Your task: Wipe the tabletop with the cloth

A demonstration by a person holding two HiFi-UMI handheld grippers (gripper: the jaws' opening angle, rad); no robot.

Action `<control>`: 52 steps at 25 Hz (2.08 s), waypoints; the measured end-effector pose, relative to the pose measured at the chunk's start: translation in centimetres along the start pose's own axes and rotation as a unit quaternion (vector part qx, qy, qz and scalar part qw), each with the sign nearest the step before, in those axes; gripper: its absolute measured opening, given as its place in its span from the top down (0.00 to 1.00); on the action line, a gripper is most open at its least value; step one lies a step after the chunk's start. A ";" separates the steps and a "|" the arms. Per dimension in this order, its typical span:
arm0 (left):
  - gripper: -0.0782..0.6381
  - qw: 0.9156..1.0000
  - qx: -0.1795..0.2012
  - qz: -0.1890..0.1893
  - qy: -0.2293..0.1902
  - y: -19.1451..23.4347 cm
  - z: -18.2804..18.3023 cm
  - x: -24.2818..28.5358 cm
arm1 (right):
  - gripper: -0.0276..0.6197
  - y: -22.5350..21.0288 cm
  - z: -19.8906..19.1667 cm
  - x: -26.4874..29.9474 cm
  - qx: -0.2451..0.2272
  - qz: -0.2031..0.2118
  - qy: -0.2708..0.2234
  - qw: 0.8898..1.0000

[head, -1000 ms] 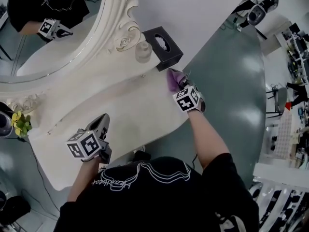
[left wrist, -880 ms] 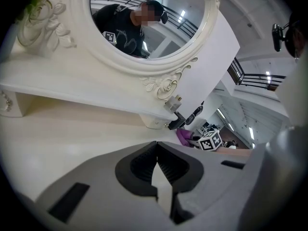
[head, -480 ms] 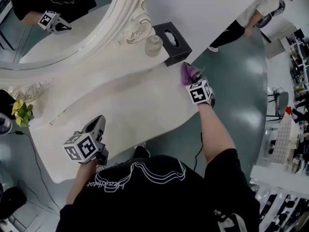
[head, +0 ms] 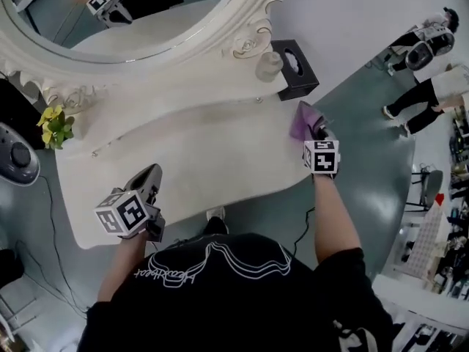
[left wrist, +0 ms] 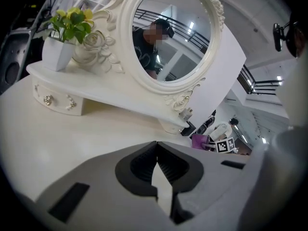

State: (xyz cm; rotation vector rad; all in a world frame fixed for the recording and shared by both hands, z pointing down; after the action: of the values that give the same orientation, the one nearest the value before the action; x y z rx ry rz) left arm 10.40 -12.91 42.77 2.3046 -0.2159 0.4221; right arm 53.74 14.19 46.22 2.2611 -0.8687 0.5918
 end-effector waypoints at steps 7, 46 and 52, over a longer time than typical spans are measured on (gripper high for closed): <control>0.88 0.998 -0.008 0.035 -0.055 0.4 -1.3 -5.8 | 0.88 5.7 3.3 -6.0 -0.003 0.073 -0.085 0.994; 0.88 0.943 -0.080 0.240 -0.216 8.6 -13.1 -37.6 | 0.87 57.2 10.4 -31.1 -0.157 0.560 -0.190 0.791; 0.88 0.943 -0.079 0.249 -0.207 11.3 -12.0 -41.3 | 0.87 62.5 10.3 -32.9 -0.156 0.566 -0.173 0.791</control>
State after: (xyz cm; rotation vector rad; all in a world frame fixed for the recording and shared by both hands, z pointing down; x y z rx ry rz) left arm -33.99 -10.99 43.06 2.1391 -1.0177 0.1480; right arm -11.25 -15.22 44.31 1.3455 -2.3404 0.4409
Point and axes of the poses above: the fingertips, and each gripper's own axes: x forward along the fingers, y to its left, z out of its top, the point moved 8 cm from there along -x, backward along the fingers, and after that the axes turned 10 degrees about -z, right-handed, at the moved point
